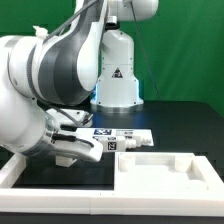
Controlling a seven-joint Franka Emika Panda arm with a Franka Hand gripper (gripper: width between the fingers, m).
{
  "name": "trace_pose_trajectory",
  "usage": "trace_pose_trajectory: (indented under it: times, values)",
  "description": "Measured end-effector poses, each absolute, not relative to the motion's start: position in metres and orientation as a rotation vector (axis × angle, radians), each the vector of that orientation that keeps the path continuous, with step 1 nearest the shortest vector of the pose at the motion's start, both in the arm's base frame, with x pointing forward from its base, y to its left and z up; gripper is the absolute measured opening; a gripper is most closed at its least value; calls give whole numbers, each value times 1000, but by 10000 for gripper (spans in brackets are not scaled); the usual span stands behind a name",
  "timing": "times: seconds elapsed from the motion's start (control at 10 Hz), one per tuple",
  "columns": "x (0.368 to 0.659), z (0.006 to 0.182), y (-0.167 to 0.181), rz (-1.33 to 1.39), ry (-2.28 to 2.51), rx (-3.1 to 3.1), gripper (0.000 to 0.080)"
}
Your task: Assemble one leg
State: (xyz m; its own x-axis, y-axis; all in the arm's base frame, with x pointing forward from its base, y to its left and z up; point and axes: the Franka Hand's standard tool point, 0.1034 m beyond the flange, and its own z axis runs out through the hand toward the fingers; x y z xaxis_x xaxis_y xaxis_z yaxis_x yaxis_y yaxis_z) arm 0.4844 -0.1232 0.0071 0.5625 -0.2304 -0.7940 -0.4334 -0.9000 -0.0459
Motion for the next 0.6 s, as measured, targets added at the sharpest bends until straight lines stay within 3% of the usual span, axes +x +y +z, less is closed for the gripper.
trace_pose_trajectory:
  times: [0.4, 0.6]
  values:
    - [483, 4, -128, 1336, 566, -2506, 649]
    - [483, 4, -128, 1336, 566, -2506, 381]
